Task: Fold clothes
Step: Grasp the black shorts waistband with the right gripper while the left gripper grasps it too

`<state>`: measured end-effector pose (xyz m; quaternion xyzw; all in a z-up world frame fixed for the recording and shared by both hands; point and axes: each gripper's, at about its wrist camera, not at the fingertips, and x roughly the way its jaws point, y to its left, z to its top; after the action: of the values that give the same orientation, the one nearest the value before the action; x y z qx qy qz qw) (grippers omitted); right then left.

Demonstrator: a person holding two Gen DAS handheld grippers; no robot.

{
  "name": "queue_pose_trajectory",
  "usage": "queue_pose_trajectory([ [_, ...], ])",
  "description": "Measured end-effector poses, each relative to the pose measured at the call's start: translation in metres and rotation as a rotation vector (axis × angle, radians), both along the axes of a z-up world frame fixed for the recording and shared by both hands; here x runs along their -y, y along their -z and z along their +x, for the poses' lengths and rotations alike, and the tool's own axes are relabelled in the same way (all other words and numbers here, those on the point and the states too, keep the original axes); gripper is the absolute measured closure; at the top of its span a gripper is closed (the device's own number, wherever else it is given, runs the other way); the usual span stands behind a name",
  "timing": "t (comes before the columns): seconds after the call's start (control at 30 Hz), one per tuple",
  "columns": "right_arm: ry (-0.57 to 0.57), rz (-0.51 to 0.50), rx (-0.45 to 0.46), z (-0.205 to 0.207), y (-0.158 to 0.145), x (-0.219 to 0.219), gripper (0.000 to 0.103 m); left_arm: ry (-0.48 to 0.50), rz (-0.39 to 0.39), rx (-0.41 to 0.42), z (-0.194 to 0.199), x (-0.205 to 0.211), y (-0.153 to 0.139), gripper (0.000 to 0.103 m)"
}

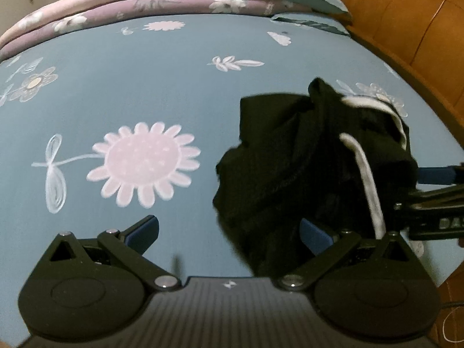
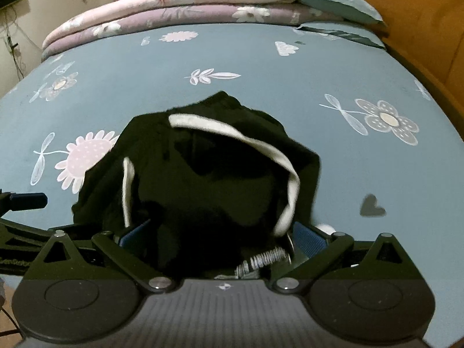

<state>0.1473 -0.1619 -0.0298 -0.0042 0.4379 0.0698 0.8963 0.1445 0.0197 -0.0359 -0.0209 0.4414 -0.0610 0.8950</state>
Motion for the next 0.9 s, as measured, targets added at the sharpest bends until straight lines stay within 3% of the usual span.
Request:
queue_pose_trajectory([
  [0.27,-0.01,0.003,-0.061,0.054,0.006,-0.007,0.0,0.022,-0.007,-0.027,0.042,-0.005,0.0,0.001],
  [0.5,-0.056,0.011,-0.076,0.083,0.012,-0.016,0.0,0.001,-0.001,0.024,0.069,-0.018,-0.005,0.001],
  [0.7,-0.096,0.016,-0.08,0.102,0.017,-0.023,0.0,-0.008,-0.055,0.001,0.077,-0.035,-0.004,0.001],
  [0.9,-0.128,0.04,-0.079,0.109,0.023,-0.022,0.0,0.041,-0.107,-0.033,0.07,-0.047,-0.003,0.001],
])
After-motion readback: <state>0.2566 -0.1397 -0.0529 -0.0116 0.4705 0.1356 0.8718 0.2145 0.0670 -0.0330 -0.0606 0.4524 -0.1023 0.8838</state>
